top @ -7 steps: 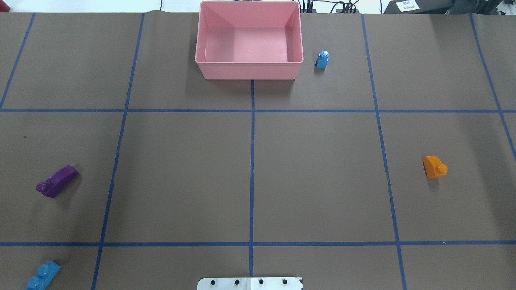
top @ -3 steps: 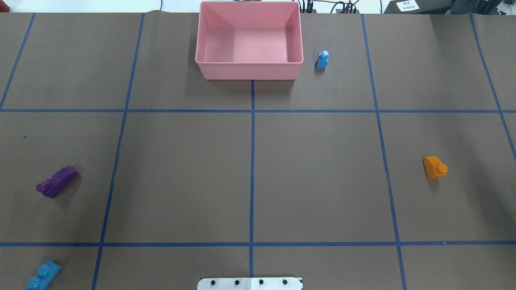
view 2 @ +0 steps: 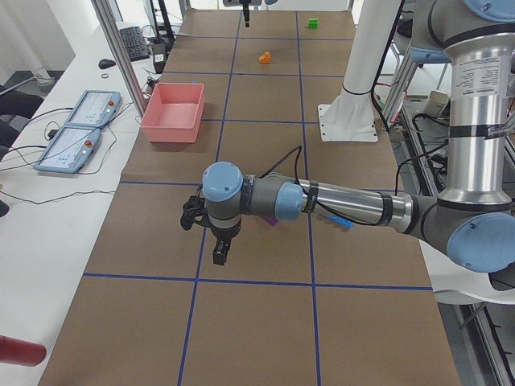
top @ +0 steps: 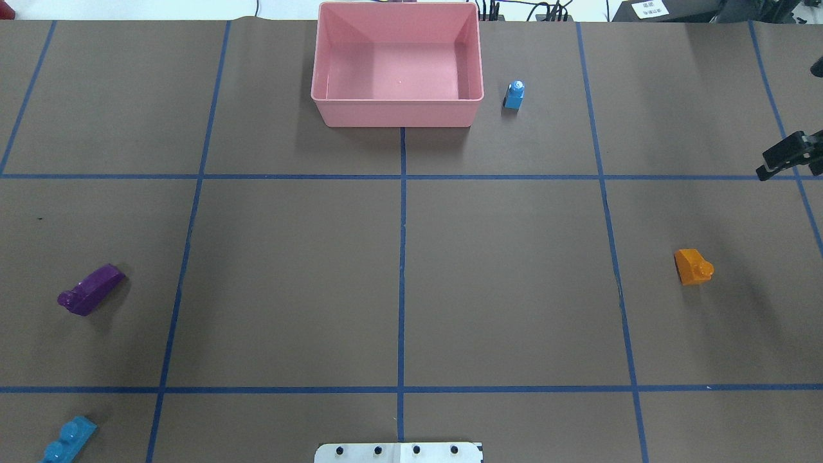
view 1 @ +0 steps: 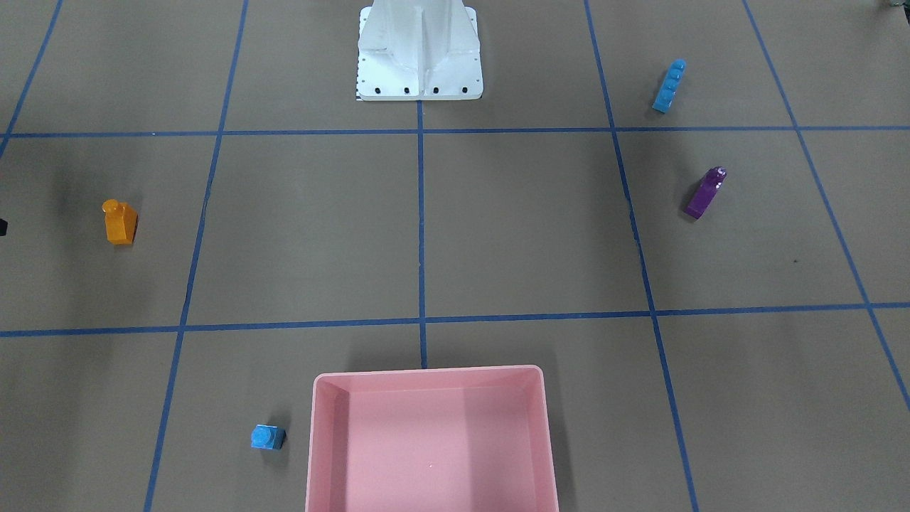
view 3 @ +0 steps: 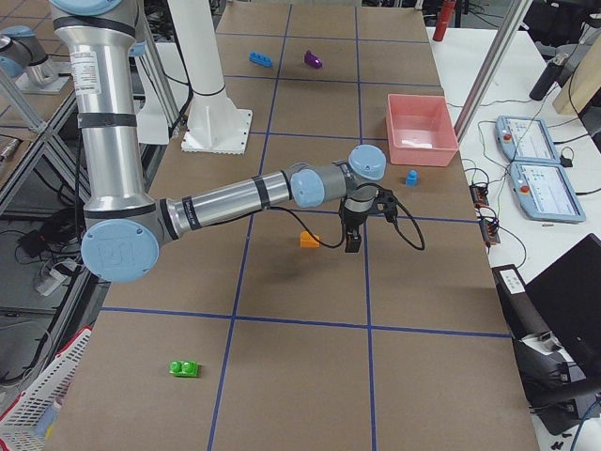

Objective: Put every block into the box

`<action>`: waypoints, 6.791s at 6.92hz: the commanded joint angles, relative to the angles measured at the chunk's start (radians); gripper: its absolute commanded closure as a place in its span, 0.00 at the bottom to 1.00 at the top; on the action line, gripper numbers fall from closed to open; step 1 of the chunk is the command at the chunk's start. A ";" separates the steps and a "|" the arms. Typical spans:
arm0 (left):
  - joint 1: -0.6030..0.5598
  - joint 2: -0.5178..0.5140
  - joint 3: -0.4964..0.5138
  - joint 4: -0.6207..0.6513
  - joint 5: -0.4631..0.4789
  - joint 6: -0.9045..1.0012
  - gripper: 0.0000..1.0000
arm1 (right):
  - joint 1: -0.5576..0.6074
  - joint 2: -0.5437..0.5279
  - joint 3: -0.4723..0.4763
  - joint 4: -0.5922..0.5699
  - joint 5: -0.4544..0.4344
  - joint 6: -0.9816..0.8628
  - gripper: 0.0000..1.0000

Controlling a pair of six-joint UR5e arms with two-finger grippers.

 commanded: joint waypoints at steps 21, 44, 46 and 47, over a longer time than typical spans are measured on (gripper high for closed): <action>0.399 0.042 -0.179 0.001 0.051 -0.038 0.00 | -0.098 -0.042 0.233 0.295 -0.057 0.410 1.00; 0.770 0.067 -0.176 -0.372 0.175 -0.546 1.00 | -0.294 0.721 -0.313 0.295 -0.387 0.419 1.00; 0.753 0.065 -0.197 -0.370 0.172 -0.547 1.00 | -0.303 0.905 -0.551 0.298 -0.417 0.425 1.00; 0.751 0.062 -0.203 -0.370 0.174 -0.550 1.00 | -0.317 0.956 -0.651 0.352 -0.459 0.425 1.00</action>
